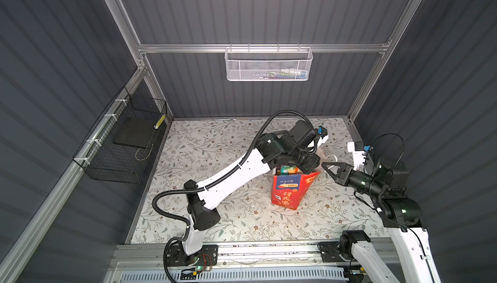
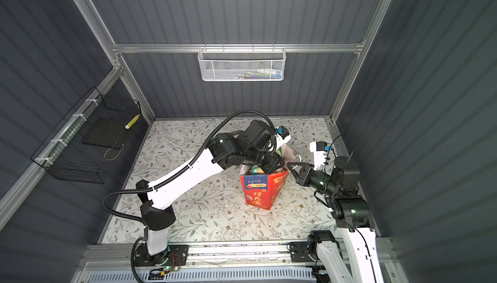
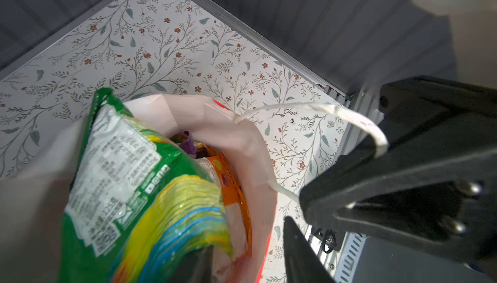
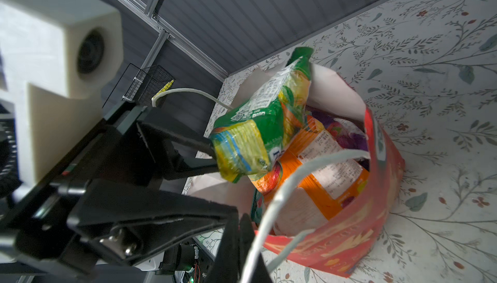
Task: Place the snacks into the paper bag
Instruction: Place the snack in the paper bag, then press the snacks at the center of the table.
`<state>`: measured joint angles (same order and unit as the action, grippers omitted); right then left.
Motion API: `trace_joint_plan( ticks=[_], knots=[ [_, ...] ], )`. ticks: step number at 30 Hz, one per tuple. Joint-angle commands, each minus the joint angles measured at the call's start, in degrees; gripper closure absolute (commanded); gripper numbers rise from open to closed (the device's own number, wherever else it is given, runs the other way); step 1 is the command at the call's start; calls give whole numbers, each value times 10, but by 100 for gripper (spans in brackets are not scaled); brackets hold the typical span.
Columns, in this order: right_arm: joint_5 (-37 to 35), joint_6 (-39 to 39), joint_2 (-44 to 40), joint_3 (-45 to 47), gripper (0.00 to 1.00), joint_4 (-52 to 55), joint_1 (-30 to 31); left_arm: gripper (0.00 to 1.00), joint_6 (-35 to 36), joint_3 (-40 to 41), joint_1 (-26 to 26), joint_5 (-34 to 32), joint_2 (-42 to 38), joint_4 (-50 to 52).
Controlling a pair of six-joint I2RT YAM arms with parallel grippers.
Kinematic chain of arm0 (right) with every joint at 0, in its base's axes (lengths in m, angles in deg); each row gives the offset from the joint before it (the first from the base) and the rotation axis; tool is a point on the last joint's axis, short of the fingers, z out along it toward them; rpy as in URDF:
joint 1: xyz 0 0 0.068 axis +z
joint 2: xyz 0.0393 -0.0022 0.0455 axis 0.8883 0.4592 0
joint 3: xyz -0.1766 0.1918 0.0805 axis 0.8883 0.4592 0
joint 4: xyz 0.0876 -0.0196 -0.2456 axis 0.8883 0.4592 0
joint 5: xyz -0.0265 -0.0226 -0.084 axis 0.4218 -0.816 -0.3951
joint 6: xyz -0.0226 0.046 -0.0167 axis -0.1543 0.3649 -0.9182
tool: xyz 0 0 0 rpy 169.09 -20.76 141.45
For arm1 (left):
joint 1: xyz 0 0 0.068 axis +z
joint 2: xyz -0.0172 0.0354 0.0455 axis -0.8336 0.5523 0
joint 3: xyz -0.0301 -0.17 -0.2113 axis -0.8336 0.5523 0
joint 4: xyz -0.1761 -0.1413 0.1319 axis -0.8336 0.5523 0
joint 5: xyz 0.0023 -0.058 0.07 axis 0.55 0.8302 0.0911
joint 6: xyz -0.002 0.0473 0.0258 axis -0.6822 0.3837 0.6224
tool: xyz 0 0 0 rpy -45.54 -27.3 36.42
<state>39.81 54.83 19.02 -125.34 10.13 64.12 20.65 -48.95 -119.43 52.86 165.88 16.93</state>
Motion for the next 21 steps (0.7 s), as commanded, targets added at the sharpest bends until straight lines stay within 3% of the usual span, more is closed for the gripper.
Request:
trace_joint_plan(
  ticks=[1, 2, 6, 9, 15, 21],
  knots=[
    [1, -2, -7, -12, 96, -3, 1, 53, 3, -31, 4, -58, 18, 13],
    [1, -3, -8, -12, 96, -2, 1, 53, 3, -39, 4, -58, 18, 13],
    [-6, -9, -13, -12, 96, 6, 2, 46, -8, -3, 5, 67, -34, -50],
    [-9, -10, -15, -10, 96, 7, 1, 44, -15, 27, 5, 90, -77, -83],
    [-9, -8, -17, -4, 96, 2, 1, 43, -5, 55, 5, -65, -92, -69],
    [-5, -9, -15, -6, 96, 5, 1, 60, 1, 4, 6, -154, -12, -8]
  ],
)
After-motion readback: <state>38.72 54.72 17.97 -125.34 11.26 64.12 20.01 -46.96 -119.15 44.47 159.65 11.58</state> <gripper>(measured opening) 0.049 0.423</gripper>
